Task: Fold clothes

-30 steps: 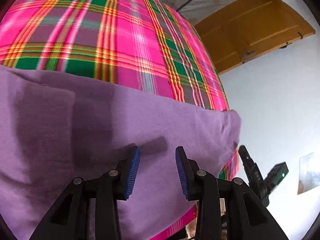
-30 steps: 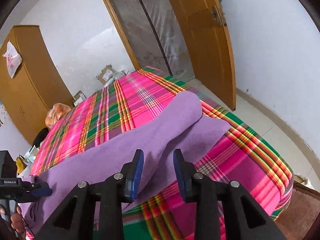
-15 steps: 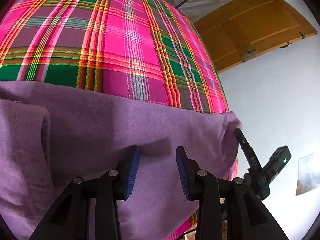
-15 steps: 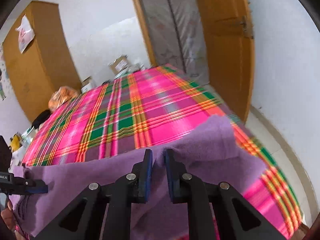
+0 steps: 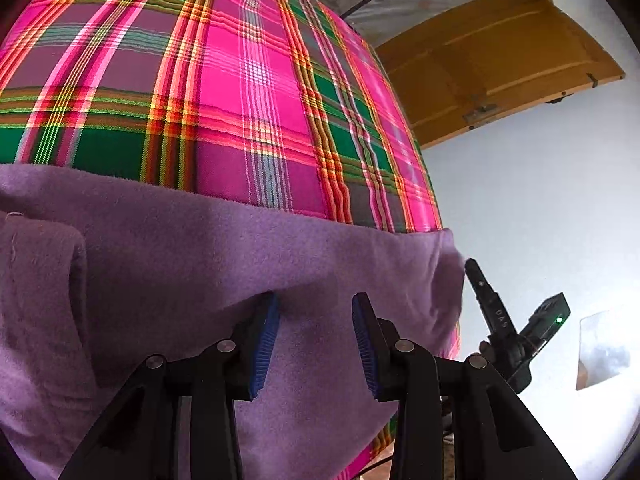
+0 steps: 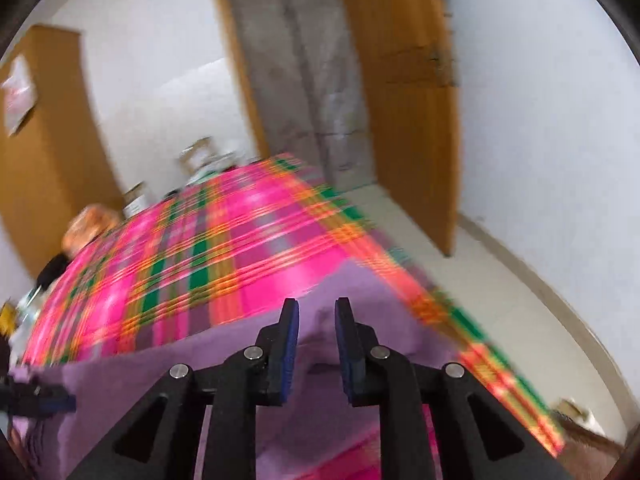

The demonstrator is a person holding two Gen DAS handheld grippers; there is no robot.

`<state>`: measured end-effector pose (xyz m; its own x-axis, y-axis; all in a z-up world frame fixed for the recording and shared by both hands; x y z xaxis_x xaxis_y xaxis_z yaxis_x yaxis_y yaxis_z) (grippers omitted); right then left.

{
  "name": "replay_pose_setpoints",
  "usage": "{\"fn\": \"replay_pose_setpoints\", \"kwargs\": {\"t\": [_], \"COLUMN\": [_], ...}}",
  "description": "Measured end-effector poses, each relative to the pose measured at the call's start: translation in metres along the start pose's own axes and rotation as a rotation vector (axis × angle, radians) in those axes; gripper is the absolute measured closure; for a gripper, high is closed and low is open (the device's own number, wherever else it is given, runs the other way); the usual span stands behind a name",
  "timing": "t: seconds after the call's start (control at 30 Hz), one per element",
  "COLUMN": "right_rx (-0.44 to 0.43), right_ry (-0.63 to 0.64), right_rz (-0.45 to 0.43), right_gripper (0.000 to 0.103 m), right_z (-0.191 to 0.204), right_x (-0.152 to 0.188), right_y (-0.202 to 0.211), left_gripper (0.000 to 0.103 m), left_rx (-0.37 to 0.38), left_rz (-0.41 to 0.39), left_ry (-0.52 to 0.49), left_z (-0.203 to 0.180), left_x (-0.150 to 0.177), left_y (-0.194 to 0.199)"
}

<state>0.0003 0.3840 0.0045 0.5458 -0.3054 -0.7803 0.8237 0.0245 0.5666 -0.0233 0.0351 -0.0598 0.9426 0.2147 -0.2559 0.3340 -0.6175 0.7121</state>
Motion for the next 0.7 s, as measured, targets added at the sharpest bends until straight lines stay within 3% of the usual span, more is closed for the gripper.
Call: {"fn": "replay_pose_setpoints", "kwargs": {"t": [0.2,0.43,0.57,0.7], "right_rx": [0.019,0.010,0.023,0.035], "right_ry": [-0.171,-0.061,-0.031,-0.011], "right_rz": [-0.024,0.083,0.105,0.122], "right_gripper": [0.083,0.083,0.066,0.065], "right_z": [-0.045,-0.032,-0.029,-0.028], "right_x": [0.001,0.017,0.020,0.021], "right_y": [0.015,-0.007,-0.016,-0.024], "left_gripper": [0.064,0.064,0.064,0.064], "left_rx": [0.029,0.039,0.049,0.040], "left_rz": [-0.002,-0.005,-0.009,-0.011], "left_ry": [0.007,0.004,0.012,0.008], "left_z": [0.002,0.002,0.004,0.002], "left_x": [0.000,0.001,0.001,0.001], "left_y": [0.001,0.000,0.000,-0.001]}}
Point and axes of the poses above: each gripper's, at about its wrist camera, not at the fingertips, and y roughly against the way its jaws point, z to its left, x to its underside, the point moved 6 cm from there along -y, roughly the way its jaws point, and after that the axes turned 5 degrees about -x, right-handed, at the moved point
